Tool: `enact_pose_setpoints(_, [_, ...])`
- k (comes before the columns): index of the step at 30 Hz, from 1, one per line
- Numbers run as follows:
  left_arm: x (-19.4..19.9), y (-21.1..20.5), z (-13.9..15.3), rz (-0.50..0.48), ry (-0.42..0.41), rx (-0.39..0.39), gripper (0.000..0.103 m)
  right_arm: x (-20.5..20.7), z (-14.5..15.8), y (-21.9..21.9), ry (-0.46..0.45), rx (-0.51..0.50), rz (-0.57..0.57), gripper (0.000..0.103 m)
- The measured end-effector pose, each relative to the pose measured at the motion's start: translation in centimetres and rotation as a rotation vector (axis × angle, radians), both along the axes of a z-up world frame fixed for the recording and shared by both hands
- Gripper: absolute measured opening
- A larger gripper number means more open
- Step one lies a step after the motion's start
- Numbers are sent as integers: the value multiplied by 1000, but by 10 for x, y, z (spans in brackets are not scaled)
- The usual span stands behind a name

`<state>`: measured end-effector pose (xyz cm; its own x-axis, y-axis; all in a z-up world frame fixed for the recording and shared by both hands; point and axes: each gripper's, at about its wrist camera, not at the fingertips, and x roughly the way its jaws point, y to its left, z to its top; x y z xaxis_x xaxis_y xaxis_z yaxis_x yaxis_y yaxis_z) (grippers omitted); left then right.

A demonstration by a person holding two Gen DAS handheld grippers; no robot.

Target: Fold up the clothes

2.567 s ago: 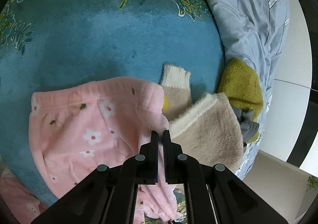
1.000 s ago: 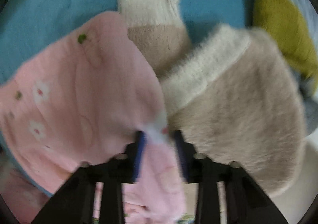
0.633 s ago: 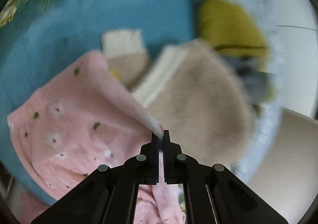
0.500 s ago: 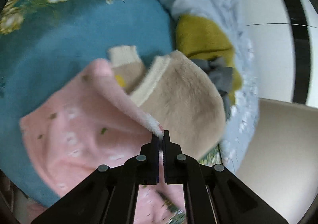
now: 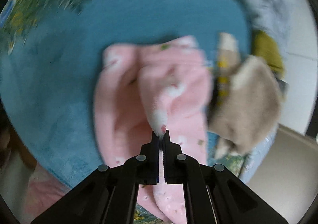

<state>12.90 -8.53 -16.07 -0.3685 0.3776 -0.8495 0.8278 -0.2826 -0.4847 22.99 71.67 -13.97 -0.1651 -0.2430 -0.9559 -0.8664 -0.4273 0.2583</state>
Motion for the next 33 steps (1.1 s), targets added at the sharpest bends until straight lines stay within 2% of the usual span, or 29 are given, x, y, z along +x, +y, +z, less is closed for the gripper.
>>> enact_pose_setpoints(4, [-3, -1, 35, -64, 117, -52, 2, 9, 32, 9, 75, 66, -12, 6])
enact_pose_setpoints(6, [6, 2, 22, -103, 62, -69, 2, 18, 25, 7, 26, 80, 7, 6])
enact_pose_setpoints(8, [18, -2, -8, -69, -28, -40, 2, 30, 2, 4, -61, 59, 9, 6])
enact_pose_setpoints(10, [30, -7, -37, -37, -114, -14, 2, 40, -15, 2, -100, 32, -33, 6])
enact_pose_setpoints(11, [28, -8, -40, -37, -125, -24, 2, 42, -19, 0, -107, 23, -48, 6])
enact_pose_setpoints(14, [22, -13, -49, -40, -155, -55, 2, 30, -18, -9, -130, 54, 34, 6])
enact_pose_setpoints(17, [14, -15, -47, -74, -150, -60, 3, 18, -13, -14, -148, 88, 102, 9])
enact_pose_setpoints(18, [14, -16, -48, -83, -150, -50, 3, 16, -11, -13, -146, 95, 106, 12])
enact_pose_setpoints(20, [15, -19, -49, -83, -142, -24, 5, 12, -5, -11, -161, 118, 114, 38])
enact_pose_setpoints(21, [17, -22, -48, -70, -126, -9, 11, 11, 2, -10, -162, 150, 111, 59])
enact_pose_setpoints(22, [20, -26, -46, -45, -91, 9, 16, 9, 9, -10, -163, 184, 108, 63])
enact_pose_setpoints(24, [24, -36, -44, 0, -25, 31, 38, 8, 22, -11, -132, 200, 102, 63])
enact_pose_setpoints(26, [25, -47, -45, 31, 17, 28, 39, 5, 34, -17, -119, 202, 104, 63])
enact_pose_setpoints(29, [19, -61, -56, 64, 10, 22, 39, -2, 47, -39, -109, 208, 138, 64])
enact_pose_setpoints(33, [8, -68, -84, 79, 8, 69, 39, -22, 59, -78, -80, 210, 200, 64])
